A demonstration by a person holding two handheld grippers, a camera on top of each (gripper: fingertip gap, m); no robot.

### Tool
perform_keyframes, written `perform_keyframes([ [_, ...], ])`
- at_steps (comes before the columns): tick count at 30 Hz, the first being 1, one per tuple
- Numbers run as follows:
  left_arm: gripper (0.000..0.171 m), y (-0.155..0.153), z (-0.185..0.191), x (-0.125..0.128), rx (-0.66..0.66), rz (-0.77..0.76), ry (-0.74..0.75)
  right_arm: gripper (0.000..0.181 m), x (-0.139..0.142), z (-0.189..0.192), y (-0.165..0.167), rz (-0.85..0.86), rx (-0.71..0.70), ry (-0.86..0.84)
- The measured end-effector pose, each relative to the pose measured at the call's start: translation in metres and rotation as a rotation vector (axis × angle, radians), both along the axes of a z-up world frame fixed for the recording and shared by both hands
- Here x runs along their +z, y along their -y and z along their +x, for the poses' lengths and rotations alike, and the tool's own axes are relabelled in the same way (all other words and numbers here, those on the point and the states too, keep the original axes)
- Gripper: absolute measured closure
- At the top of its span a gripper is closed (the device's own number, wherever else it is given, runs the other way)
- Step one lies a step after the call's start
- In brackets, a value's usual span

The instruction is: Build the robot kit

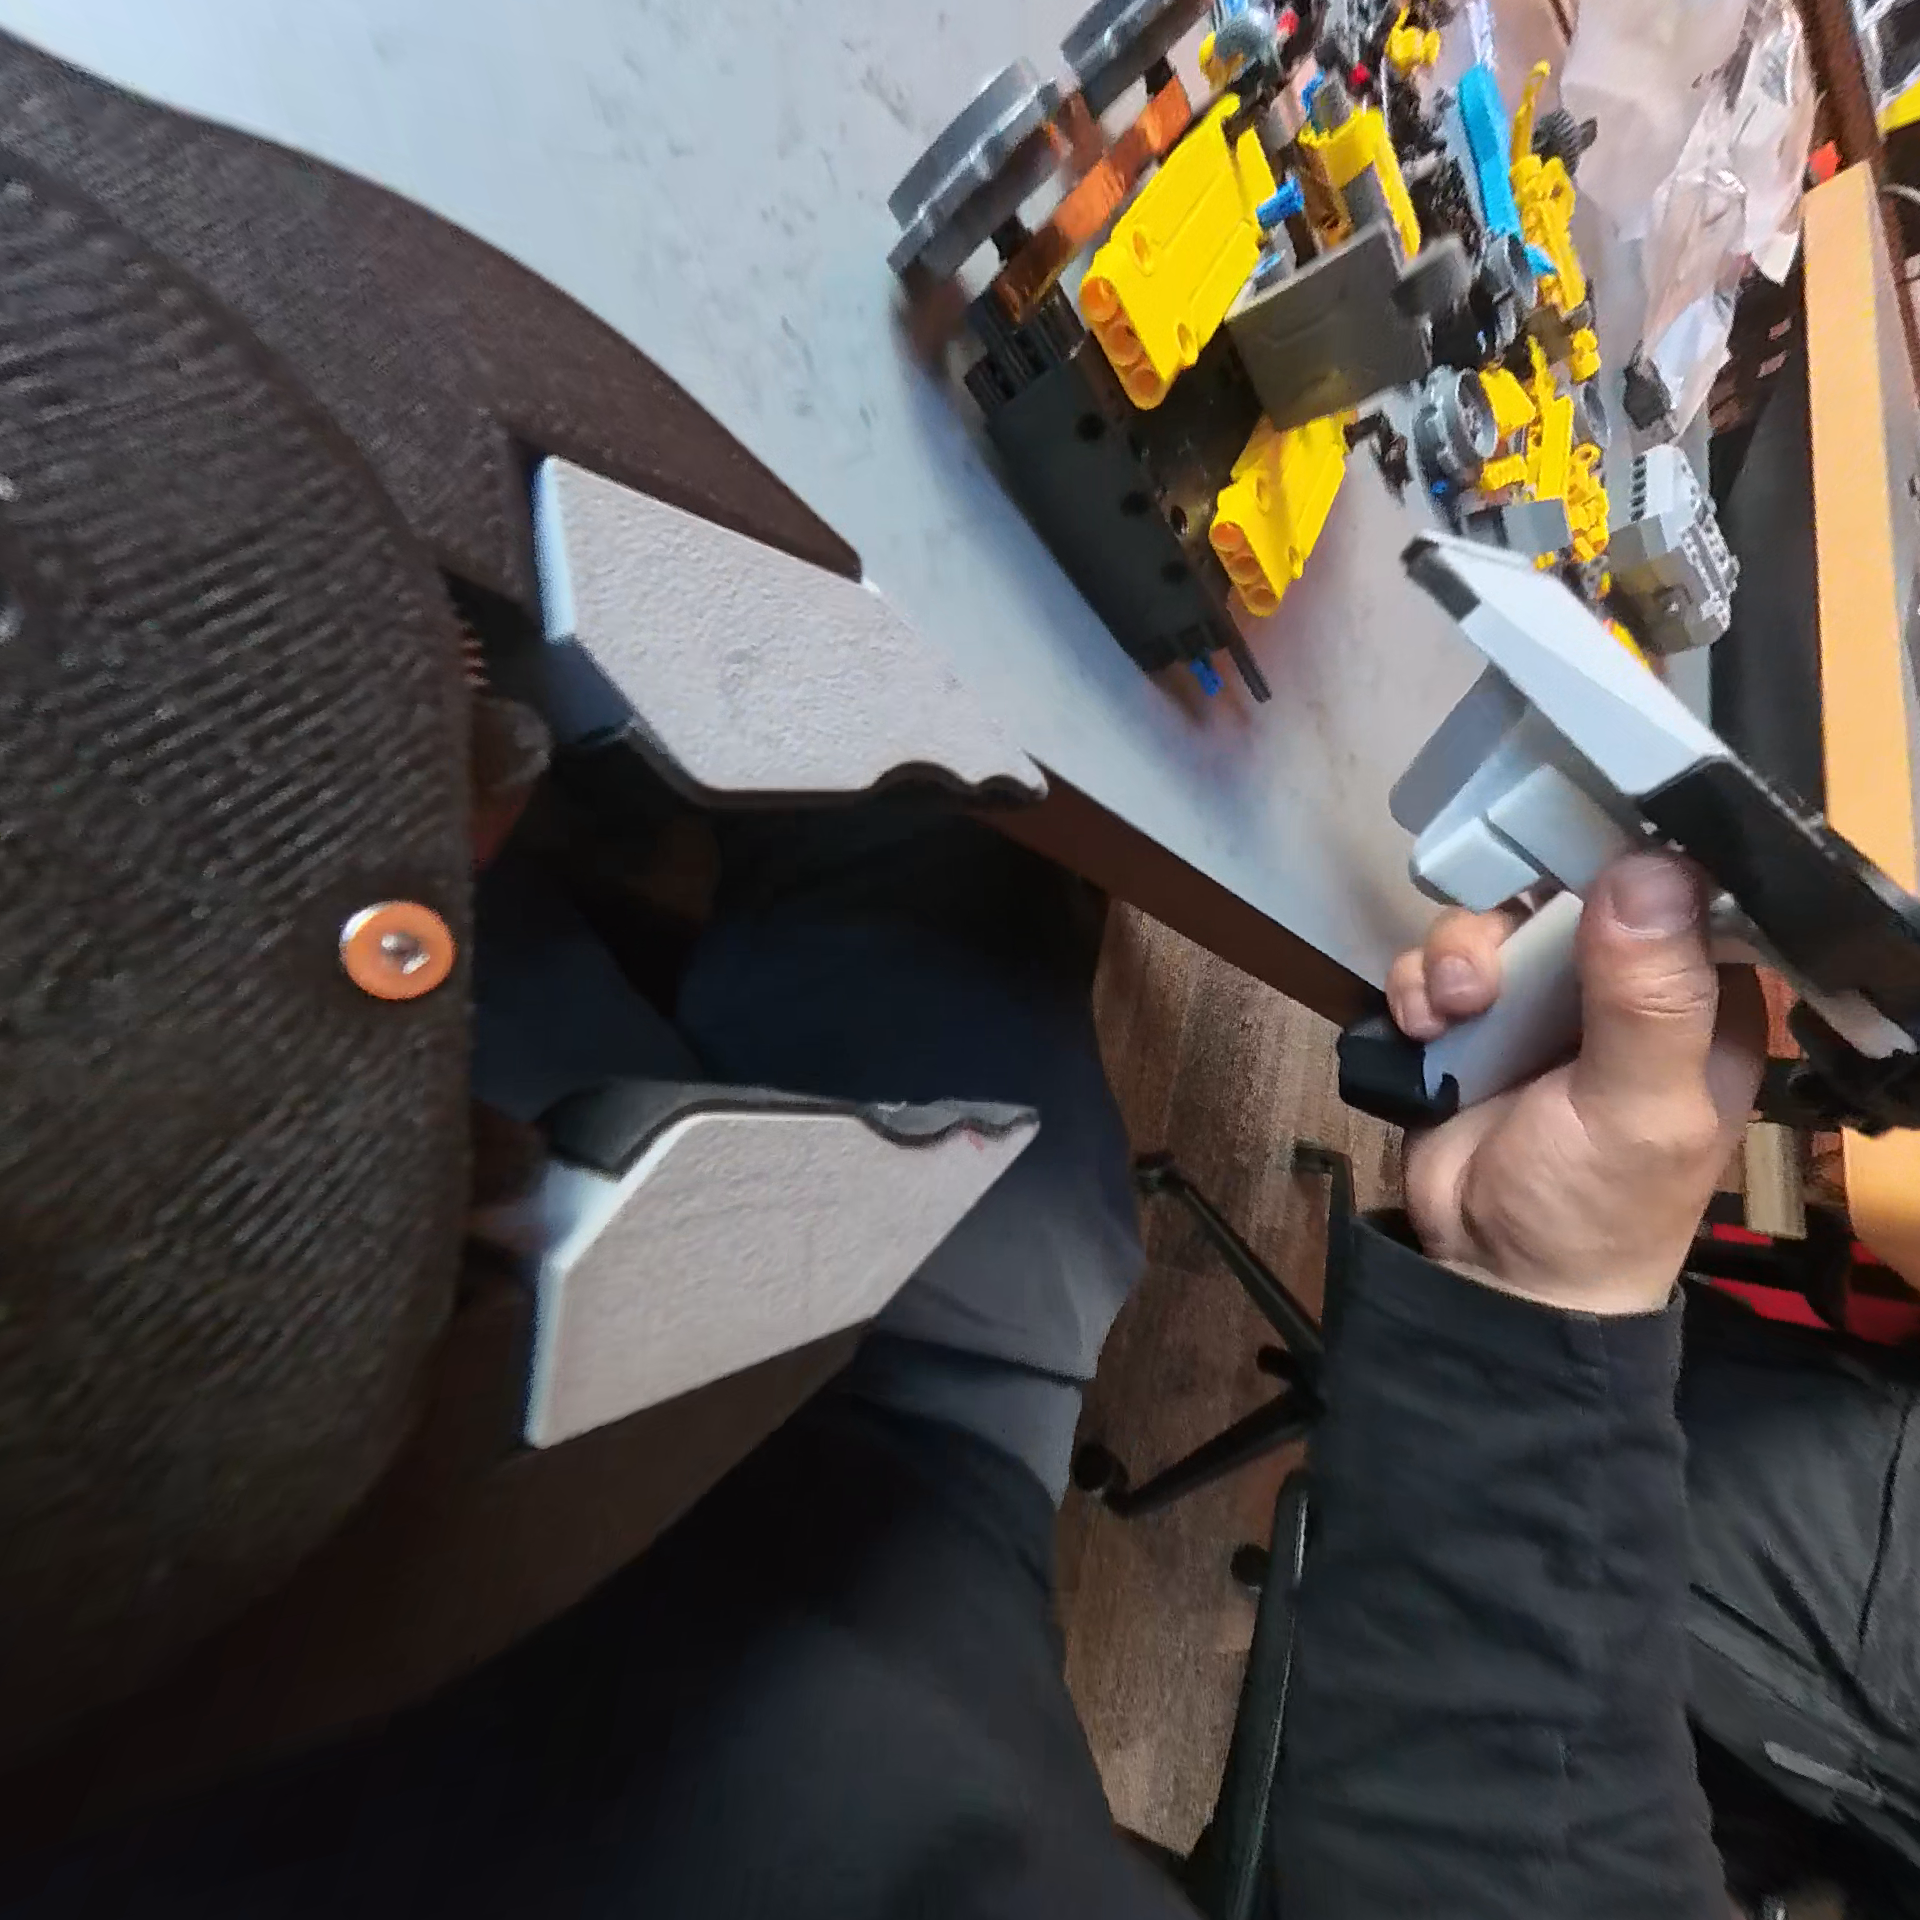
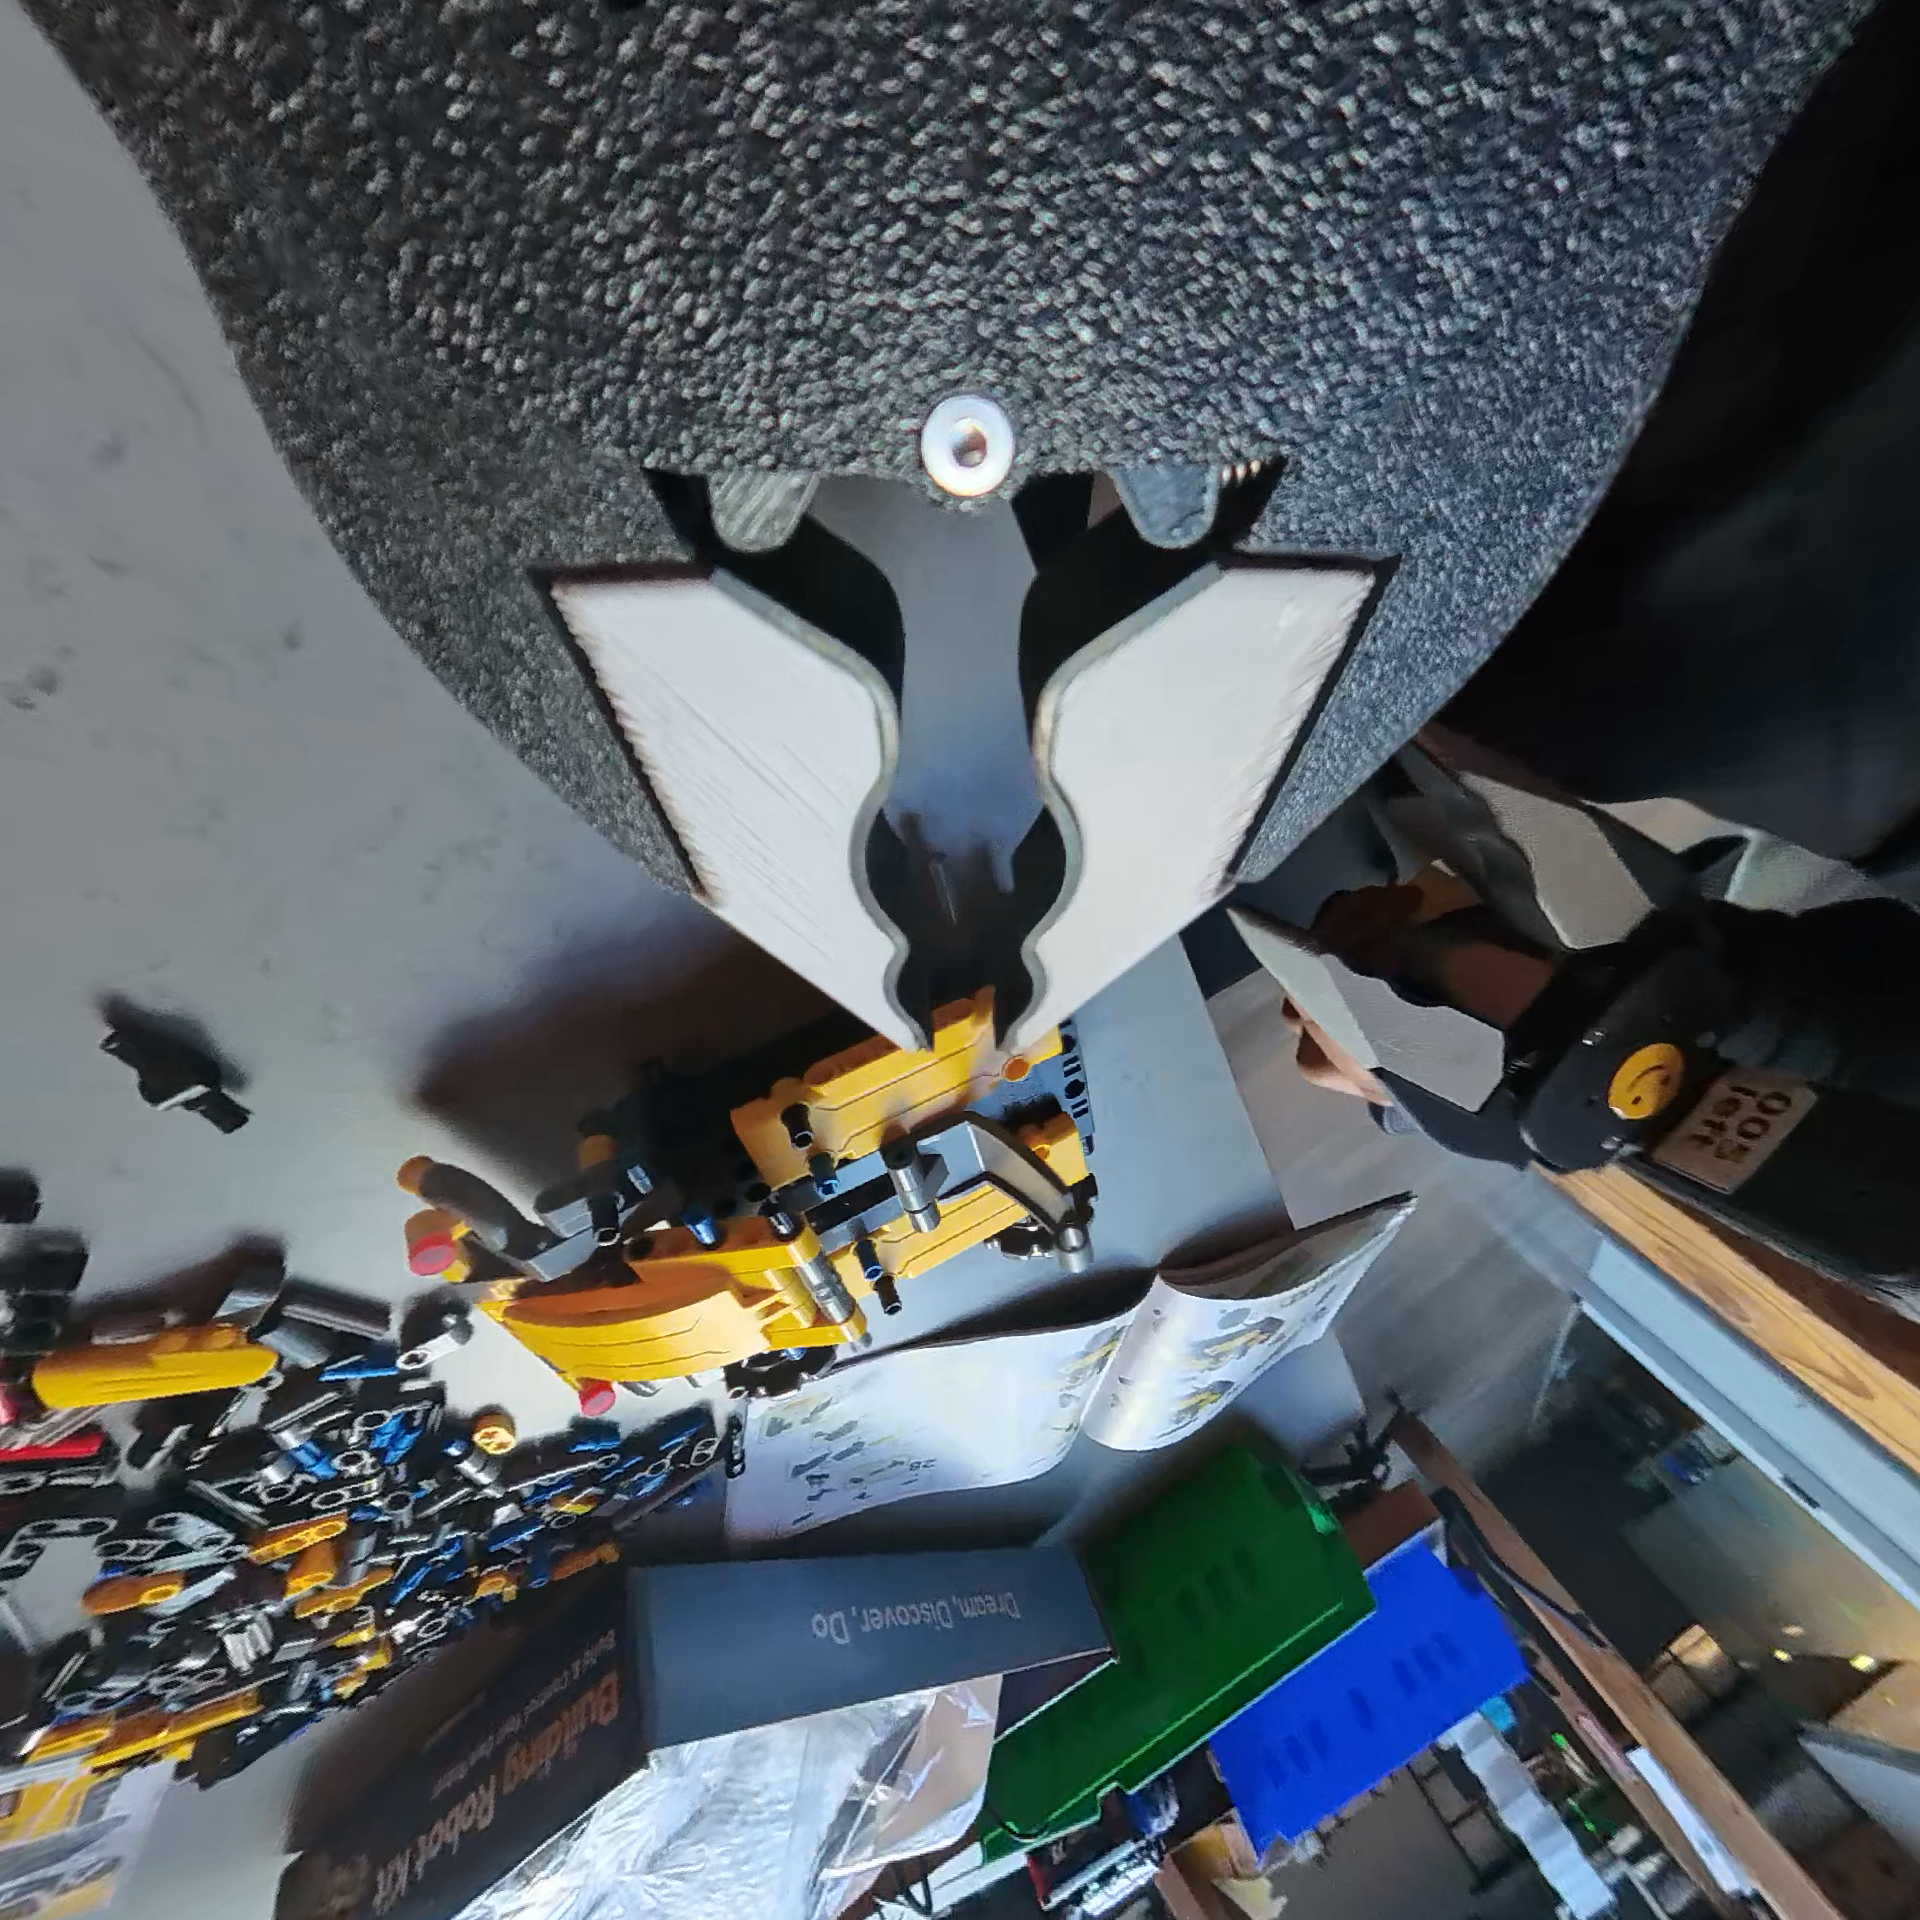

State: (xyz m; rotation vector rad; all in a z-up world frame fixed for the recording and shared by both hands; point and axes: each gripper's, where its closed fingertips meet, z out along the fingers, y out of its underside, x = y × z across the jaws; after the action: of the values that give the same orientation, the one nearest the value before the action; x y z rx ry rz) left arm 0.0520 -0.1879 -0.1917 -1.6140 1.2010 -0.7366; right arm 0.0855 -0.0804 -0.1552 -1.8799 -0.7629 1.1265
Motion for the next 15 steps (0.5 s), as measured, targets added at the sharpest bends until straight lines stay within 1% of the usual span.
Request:
perform_keyframes([
  [3,0.118,0.010,0.008,-0.006,-0.029,-0.014,-0.013,0.169,0.004,0.001,0.002,0.013,0.011,-0.025],
  [9,0.120,0.025,0.015,-0.017,-0.089,-0.013,-0.055,0.167,0.002,-0.002,0.007,0.026,0.043,-0.006],
  [15,0.120,0.029,0.009,-0.013,-0.141,0.028,-0.086,0.166,0.002,-0.004,0.011,0.028,0.073,-0.002],
])
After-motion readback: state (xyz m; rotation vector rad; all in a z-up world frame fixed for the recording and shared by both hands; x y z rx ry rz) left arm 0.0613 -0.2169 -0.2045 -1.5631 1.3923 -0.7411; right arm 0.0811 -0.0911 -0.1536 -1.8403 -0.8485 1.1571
